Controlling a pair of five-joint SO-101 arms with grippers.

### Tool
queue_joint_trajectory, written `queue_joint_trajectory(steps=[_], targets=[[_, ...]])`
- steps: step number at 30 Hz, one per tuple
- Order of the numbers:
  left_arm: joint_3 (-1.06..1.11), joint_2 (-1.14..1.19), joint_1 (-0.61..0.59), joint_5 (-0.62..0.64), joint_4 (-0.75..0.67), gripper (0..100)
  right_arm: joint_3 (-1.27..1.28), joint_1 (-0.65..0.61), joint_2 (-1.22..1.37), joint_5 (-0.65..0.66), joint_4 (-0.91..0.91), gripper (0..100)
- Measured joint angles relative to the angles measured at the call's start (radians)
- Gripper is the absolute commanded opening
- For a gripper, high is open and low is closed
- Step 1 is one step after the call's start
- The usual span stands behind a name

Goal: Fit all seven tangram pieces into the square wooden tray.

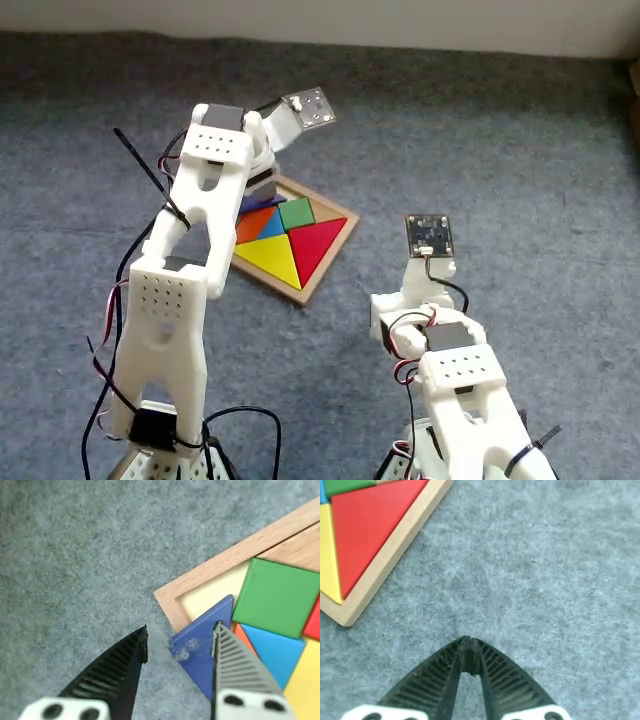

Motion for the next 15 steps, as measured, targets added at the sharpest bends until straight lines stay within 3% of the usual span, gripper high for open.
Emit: queue_joint_trajectory(steps=[9,15], targets=[[0.005,0.009,0.061,0.049,-0.043,21,0.000,0.000,0.000,0.000,0.000,0.9],[-0.057,0.005,0.061,0.127,0.003,21,0.000,0.000,0.000,0.000,0.000,0.9]])
